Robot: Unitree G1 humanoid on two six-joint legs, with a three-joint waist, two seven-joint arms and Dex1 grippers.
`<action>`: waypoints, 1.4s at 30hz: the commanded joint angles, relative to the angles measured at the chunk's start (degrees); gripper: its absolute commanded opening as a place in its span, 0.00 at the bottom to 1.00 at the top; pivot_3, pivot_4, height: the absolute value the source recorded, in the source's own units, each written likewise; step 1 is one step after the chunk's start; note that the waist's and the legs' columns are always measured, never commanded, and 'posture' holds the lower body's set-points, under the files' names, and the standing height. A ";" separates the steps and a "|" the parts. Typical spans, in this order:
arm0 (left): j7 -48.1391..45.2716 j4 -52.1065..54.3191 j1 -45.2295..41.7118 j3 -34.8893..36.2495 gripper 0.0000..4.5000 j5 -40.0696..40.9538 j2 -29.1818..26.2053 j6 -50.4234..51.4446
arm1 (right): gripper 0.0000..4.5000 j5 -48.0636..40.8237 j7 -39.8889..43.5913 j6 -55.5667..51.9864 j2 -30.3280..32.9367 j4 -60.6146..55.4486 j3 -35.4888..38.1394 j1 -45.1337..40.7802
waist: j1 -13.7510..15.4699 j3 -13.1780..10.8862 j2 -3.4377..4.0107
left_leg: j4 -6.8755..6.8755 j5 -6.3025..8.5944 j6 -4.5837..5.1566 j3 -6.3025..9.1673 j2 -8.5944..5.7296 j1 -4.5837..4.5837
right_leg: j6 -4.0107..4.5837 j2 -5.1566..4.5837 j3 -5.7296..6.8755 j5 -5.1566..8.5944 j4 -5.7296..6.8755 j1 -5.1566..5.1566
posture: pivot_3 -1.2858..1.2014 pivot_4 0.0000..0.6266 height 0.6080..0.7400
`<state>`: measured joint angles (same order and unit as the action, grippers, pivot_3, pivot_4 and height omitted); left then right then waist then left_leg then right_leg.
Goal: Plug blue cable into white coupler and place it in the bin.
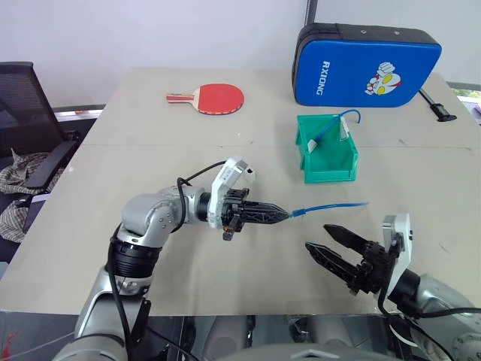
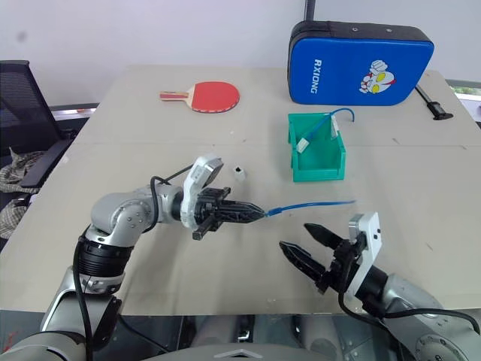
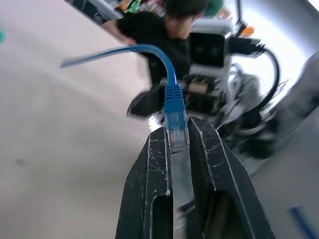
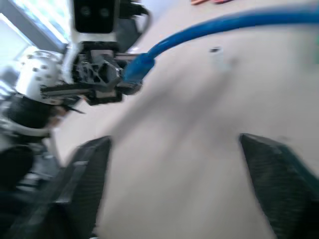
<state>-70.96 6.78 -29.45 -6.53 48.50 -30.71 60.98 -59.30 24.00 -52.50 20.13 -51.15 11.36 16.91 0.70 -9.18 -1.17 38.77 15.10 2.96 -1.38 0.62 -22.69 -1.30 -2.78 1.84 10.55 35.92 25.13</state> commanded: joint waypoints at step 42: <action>16.92 -0.35 11.76 5.15 0.81 -21.57 -4.87 -33.93 | 0.00 -11.52 -12.11 13.83 6.08 8.39 -8.30 -8.14 | 0.22 0.00 -0.01 | -0.02 0.00 0.00 -0.07 -0.01 -0.01 | 0.02 -0.01 -0.26 0.00 -0.02 0.04 | 0.52 0.24 0.93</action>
<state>-56.30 7.68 -17.55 -3.29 30.23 -35.95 32.77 -71.55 10.96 -40.00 26.53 -42.34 3.03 9.38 0.92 -9.17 -1.17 38.74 15.10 2.96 -1.45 0.60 -22.71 -1.29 -2.81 1.56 10.55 35.88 25.16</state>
